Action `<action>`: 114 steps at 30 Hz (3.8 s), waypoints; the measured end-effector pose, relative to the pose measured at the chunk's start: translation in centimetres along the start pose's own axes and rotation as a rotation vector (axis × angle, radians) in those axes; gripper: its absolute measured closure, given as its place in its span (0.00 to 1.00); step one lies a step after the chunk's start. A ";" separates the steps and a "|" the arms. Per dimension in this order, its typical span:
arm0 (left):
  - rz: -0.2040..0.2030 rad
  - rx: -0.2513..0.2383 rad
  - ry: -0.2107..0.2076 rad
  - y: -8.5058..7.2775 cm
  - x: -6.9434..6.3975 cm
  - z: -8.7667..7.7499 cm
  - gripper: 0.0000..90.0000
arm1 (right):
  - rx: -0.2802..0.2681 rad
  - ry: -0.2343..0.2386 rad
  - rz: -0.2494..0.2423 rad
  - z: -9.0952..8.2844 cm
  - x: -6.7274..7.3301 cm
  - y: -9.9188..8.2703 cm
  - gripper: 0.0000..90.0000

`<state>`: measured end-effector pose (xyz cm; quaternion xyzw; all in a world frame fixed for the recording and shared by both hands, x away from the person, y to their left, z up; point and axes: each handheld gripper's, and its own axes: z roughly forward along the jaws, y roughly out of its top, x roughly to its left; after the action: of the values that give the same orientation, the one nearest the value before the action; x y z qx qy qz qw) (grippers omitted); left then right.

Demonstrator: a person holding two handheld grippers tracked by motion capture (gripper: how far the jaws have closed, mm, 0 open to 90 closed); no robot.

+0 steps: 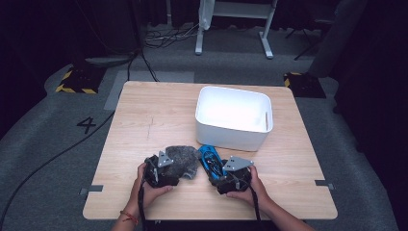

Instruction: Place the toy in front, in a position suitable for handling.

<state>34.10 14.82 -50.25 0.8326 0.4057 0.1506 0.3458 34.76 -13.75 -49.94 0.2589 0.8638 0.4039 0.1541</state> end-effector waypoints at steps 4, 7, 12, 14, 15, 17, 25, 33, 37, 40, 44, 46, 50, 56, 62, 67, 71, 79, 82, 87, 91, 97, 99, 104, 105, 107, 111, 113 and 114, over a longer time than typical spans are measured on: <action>0.000 0.000 0.000 0.0 0.0 0.0 0.31 | 0.012 0.000 0.008 0.3 -0.1 -0.1 0.14; 0.009 0.003 0.003 0.0 0.0 0.0 0.31 | 0.024 0.006 -0.008 0.2 -0.3 -0.1 0.15; 0.007 0.000 -0.001 0.0 0.0 0.0 0.32 | 0.051 0.045 -0.074 -0.7 -1.5 -0.3 0.20; 0.008 -0.004 -0.001 0.0 0.0 0.0 0.32 | 0.058 0.062 -0.080 -1.2 -2.3 -0.5 0.23; 0.008 -0.004 -0.001 0.0 0.0 0.0 0.32 | 0.058 0.062 -0.080 -1.2 -2.3 -0.5 0.23; 0.005 0.001 -0.003 0.0 0.0 0.0 0.31 | 0.060 0.090 -0.081 -1.7 -3.3 -0.9 0.24; 0.011 0.000 -0.005 0.0 0.0 0.0 0.31 | 0.095 0.157 -0.094 -3.3 -6.2 -2.2 0.26; 0.015 -0.004 -0.001 0.0 -0.1 0.0 0.32 | 0.113 0.197 -0.136 -4.4 -7.3 -2.9 0.27; 0.016 -0.003 -0.006 0.0 0.0 0.0 0.32 | 0.077 0.203 -0.110 -4.3 -7.3 -2.9 0.24; 0.016 -0.002 -0.007 0.0 0.0 0.0 0.31 | 0.052 0.195 -0.088 -4.2 -7.5 -2.7 0.21; 0.016 -0.002 -0.006 0.0 0.0 0.0 0.31 | 0.046 0.178 -0.083 -3.6 -7.1 -2.5 0.19; 0.014 0.000 -0.009 0.0 0.0 0.0 0.31 | 0.043 0.165 -0.098 -3.5 -6.8 -2.3 0.19; 0.014 0.000 -0.010 0.0 0.0 0.0 0.31 | 0.043 0.151 -0.101 -3.0 -6.5 -1.9 0.20; 0.012 0.001 -0.010 0.0 0.0 0.0 0.31 | 0.070 0.161 -0.097 -1.9 -6.2 -2.0 0.21; 0.020 0.003 -0.010 0.1 0.1 0.0 0.31 | 0.060 0.173 -0.084 -1.4 -6.4 -2.0 0.27; 0.022 0.002 -0.009 0.1 0.0 0.0 0.31 | 0.073 0.193 -0.080 -1.6 -6.6 -2.0 0.27; 0.033 -0.003 -0.006 0.0 -0.1 0.0 0.31 | 0.081 0.272 -0.019 -2.1 -7.6 -2.1 0.27; 0.192 0.004 -0.063 0.7 -3.1 0.2 0.17 | 0.104 0.364 0.038 -3.0 -8.3 -2.1 0.27; 0.262 -0.012 -0.081 1.5 -4.9 0.3 0.17 | 0.112 0.404 0.057 -3.1 -8.3 -2.1 0.27; 0.366 -0.011 -0.067 2.9 -7.2 0.9 0.17 | 0.122 0.494 0.083 -3.1 -8.2 -2.1 0.27; 0.453 0.015 -0.052 3.9 -8.6 1.9 0.16 | 0.142 0.551 0.095 -3.2 -7.9 -2.0 0.27; 0.537 0.065 -0.125 5.0 -8.9 3.1 0.23 | 0.161 0.589 0.081 -3.0 -7.4 -1.9 0.27; 0.552 0.074 -0.160 5.1 -8.8 3.1 0.32 | 0.163 0.592 0.096 -3.0 -7.6 -2.0 0.27; 0.546 0.061 -0.167 5.1 -8.6 3.0 0.38 | 0.147 0.556 0.083 -3.1 -7.8 -2.1 0.24; 0.546 0.058 -0.169 5.1 -8.6 3.0 0.39 | 0.137 0.546 0.078 -3.1 -7.7 -2.0 0.24; 0.532 0.045 -0.175 5.2 -8.4 2.9 0.40 | 0.130 0.516 0.067 -3.3 -7.6 -1.9 0.21; 0.490 0.034 -0.208 5.3 -7.9 2.9 0.41 | 0.110 0.424 -0.030 -4.4 -7.0 -1.4 0.18; 0.471 0.033 -0.228 5.4 -7.6 3.0 0.41 | 0.073 0.366 -0.093 -5.5 -6.8 -1.2 0.19; 0.455 0.032 -0.238 5.5 -7.5 3.0 0.41 | 0.059 0.351 -0.114 -5.8 -6.7 -1.2 0.20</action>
<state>34.14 5.27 -48.35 0.9196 0.1666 0.1193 0.3351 37.15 -21.81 -46.87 0.1394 0.9021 0.4081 0.0161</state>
